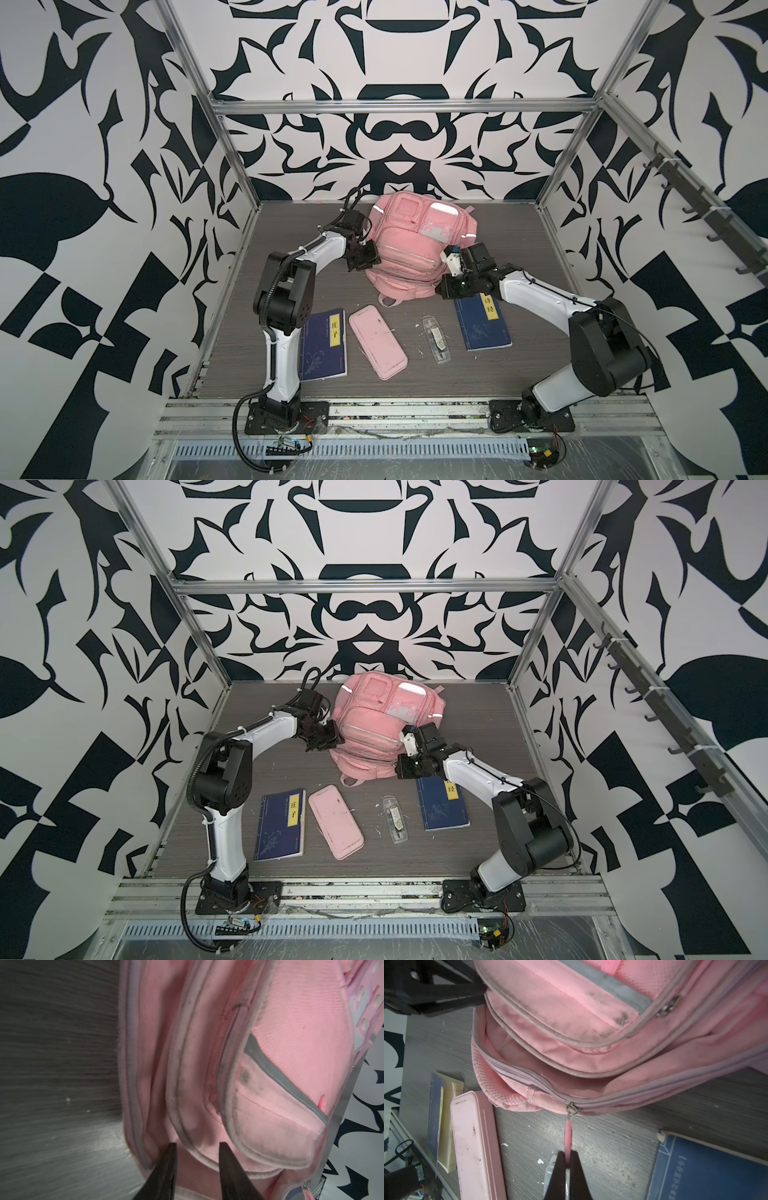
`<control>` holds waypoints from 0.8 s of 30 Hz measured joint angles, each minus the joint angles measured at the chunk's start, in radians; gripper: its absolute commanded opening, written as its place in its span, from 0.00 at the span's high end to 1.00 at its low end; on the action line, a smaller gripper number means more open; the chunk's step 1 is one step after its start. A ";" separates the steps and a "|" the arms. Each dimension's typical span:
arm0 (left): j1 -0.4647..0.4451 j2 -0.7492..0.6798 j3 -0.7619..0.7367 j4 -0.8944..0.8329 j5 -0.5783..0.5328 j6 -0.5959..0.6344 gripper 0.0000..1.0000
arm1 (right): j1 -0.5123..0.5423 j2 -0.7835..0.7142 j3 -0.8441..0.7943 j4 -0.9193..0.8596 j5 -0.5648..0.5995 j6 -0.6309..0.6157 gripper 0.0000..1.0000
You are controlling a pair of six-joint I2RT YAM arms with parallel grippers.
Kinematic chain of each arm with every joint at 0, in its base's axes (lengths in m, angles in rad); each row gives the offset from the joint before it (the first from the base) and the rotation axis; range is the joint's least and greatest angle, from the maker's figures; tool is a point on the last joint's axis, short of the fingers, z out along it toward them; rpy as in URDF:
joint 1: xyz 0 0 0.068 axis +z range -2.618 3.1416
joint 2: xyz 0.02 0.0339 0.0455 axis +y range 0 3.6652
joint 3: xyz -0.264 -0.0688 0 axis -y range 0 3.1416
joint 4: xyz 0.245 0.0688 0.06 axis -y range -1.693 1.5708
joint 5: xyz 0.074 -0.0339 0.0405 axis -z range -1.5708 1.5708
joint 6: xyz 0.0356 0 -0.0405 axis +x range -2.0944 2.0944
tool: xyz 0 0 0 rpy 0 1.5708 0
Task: Pack the student bag
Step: 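Pull the zipper around the pocket with the right gripper while the left steadies the bag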
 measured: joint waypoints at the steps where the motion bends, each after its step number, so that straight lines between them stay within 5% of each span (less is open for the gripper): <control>1: 0.000 0.000 0.000 0.001 0.001 -0.007 0.68 | 0.014 0.006 0.001 0.000 -0.002 -0.001 1.00; 24: 0.000 0.000 -0.021 0.049 0.026 -0.087 0.75 | 0.154 0.224 0.241 0.084 -0.108 0.109 1.00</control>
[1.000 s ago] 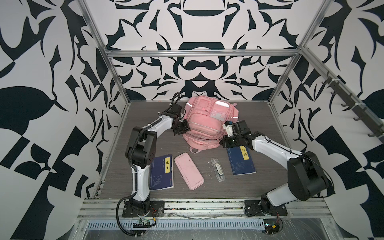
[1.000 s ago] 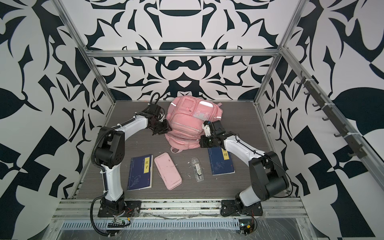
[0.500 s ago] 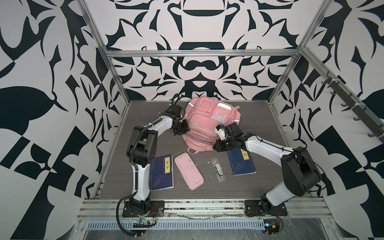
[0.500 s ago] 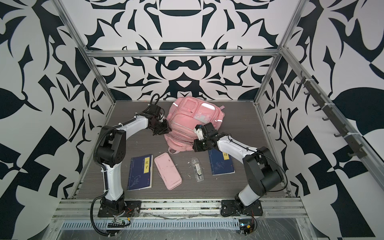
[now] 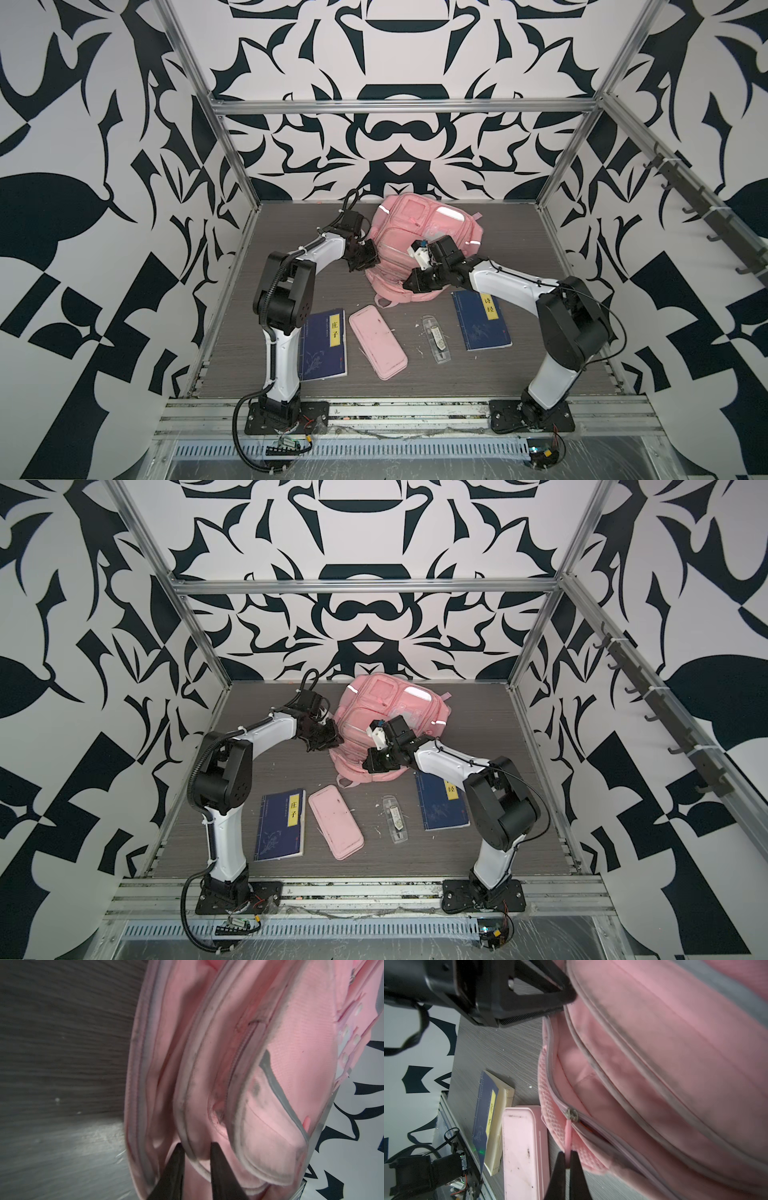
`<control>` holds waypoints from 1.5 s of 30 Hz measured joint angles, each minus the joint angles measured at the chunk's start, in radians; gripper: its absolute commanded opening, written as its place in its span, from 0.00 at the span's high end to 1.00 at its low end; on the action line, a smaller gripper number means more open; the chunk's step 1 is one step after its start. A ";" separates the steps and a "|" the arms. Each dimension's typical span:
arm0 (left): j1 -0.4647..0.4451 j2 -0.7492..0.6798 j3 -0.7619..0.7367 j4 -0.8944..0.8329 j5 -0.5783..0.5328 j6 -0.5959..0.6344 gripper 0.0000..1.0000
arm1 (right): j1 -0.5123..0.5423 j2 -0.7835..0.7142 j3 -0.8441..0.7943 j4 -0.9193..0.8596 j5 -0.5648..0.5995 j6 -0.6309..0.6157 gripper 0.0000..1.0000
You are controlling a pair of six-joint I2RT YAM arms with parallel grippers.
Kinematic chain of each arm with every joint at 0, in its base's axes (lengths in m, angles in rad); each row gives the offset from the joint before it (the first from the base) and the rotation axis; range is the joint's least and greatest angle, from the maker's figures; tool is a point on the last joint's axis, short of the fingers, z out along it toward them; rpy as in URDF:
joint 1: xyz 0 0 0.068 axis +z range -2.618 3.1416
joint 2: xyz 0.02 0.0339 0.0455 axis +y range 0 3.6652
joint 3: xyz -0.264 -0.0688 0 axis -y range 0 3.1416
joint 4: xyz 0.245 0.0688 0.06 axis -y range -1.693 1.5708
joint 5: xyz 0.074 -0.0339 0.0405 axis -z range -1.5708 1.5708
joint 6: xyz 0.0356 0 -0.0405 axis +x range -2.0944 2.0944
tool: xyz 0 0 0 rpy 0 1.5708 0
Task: Pack the student bag
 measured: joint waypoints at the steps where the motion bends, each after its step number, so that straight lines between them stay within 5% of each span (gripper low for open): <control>1: 0.000 0.000 0.000 0.001 0.000 -0.002 0.74 | 0.008 0.019 0.023 0.000 -0.002 0.005 1.00; 17: 0.023 -0.007 0.027 -0.017 -0.005 0.024 0.60 | 0.039 0.000 0.012 0.015 0.002 0.013 1.00; 34: 0.036 0.223 0.462 -0.135 -0.006 0.121 0.60 | -0.020 -0.193 -0.158 -0.032 0.037 -0.023 1.00; 45: -0.005 0.268 0.512 -0.179 0.088 0.206 0.60 | -0.060 -0.209 -0.178 -0.040 0.033 -0.047 1.00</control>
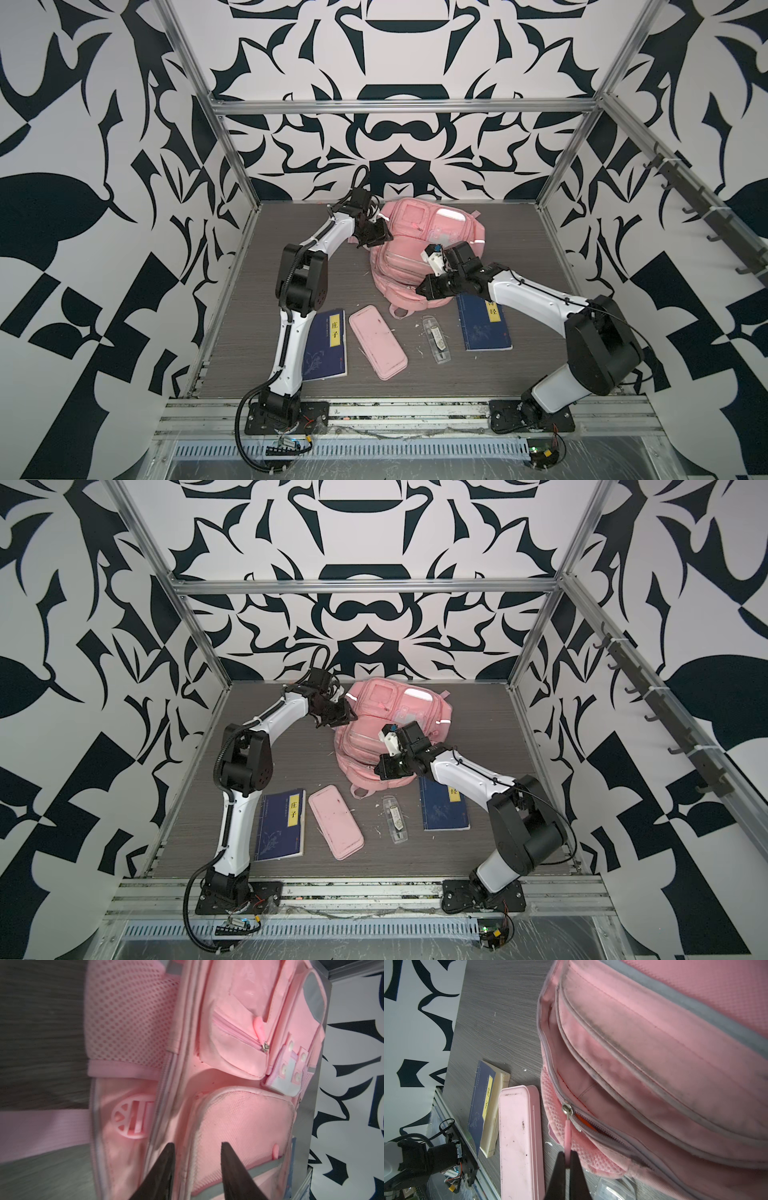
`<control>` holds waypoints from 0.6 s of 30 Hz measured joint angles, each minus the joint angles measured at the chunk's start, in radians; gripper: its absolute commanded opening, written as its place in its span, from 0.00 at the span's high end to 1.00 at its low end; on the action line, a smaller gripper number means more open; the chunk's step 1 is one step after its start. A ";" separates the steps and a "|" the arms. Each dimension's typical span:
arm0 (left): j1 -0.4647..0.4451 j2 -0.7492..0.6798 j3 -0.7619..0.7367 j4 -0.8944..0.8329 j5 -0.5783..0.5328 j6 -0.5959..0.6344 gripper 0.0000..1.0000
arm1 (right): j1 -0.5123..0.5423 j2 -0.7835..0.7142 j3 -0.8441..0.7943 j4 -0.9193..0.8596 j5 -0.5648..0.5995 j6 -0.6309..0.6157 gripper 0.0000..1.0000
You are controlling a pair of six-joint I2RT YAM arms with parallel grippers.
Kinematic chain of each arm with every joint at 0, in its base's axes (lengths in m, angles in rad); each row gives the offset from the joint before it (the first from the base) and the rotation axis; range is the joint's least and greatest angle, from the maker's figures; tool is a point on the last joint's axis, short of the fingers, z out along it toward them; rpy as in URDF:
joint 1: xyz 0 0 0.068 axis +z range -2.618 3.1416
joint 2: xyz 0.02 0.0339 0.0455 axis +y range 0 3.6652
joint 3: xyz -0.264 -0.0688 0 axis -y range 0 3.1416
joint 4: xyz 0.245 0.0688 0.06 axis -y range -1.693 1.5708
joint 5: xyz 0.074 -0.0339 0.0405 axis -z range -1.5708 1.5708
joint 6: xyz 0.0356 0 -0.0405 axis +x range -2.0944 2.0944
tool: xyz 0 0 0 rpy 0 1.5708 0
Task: Pack the student bag
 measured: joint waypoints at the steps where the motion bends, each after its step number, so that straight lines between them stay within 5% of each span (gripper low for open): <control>1: -0.004 0.000 0.000 0.002 0.004 0.004 0.60 | -0.002 0.000 0.000 0.000 0.000 -0.002 1.00; 18: -0.016 0.098 0.119 -0.061 -0.008 0.055 0.60 | -0.012 -0.014 -0.014 -0.005 -0.005 -0.009 1.00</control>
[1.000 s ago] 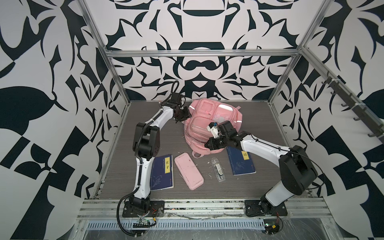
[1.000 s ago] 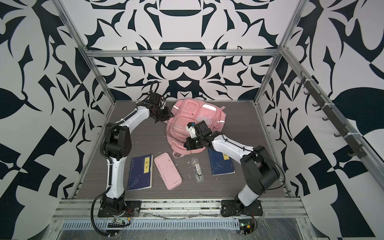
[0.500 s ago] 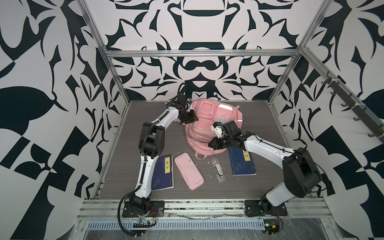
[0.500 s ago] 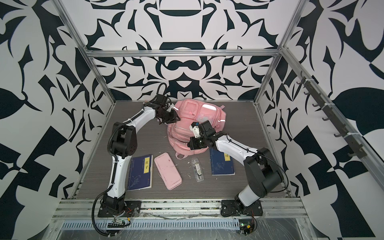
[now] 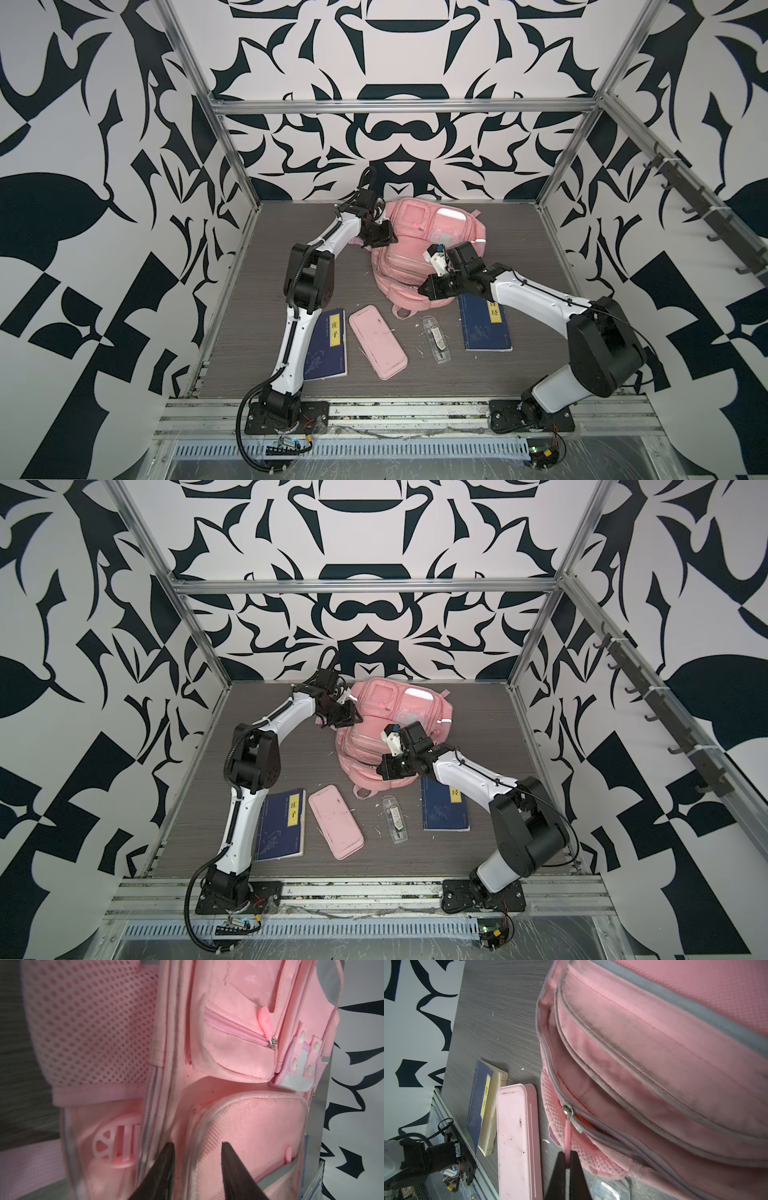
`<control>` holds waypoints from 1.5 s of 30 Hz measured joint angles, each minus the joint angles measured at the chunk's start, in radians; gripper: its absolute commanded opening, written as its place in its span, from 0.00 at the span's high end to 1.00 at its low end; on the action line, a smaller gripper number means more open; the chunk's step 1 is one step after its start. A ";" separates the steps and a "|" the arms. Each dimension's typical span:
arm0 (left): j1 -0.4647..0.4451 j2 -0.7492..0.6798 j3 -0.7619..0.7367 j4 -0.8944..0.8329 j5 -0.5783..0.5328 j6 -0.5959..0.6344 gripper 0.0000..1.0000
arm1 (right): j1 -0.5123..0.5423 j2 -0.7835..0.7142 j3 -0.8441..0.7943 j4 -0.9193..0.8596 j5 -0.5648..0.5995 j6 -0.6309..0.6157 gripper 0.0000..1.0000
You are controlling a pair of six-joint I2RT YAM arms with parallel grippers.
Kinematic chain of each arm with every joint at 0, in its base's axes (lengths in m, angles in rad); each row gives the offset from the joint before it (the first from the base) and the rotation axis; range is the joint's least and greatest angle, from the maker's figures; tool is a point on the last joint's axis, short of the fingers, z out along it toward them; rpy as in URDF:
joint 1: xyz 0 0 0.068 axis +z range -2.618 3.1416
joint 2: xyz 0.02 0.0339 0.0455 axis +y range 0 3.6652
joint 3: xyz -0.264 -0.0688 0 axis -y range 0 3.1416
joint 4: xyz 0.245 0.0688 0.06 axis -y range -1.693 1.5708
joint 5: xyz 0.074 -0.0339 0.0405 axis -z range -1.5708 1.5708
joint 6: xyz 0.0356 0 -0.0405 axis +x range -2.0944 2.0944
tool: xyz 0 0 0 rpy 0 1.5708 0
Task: Pack the student bag
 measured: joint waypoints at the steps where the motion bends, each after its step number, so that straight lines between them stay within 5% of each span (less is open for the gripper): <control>1: -0.002 0.010 0.011 -0.005 0.000 0.002 0.62 | 0.000 0.000 0.000 0.000 -0.001 0.000 1.00; 8: -0.001 0.027 0.015 0.004 0.029 0.008 1.00 | 0.000 0.000 0.000 -0.002 -0.002 -0.002 1.00; 15: 0.046 -0.056 -0.219 0.202 0.118 -0.117 1.00 | 0.000 0.000 0.000 -0.013 -0.004 -0.012 1.00; 26: 0.138 -0.378 -0.754 0.572 0.002 -0.456 1.00 | 0.006 0.031 0.019 -0.017 -0.037 -0.025 1.00; 34: 0.134 -0.382 -0.794 0.707 -0.032 -0.607 1.00 | 0.054 0.096 0.058 -0.024 -0.017 -0.037 1.00; 45: 0.121 -0.389 -0.812 0.766 -0.056 -0.665 1.00 | 0.112 0.203 0.171 0.003 -0.014 0.002 1.00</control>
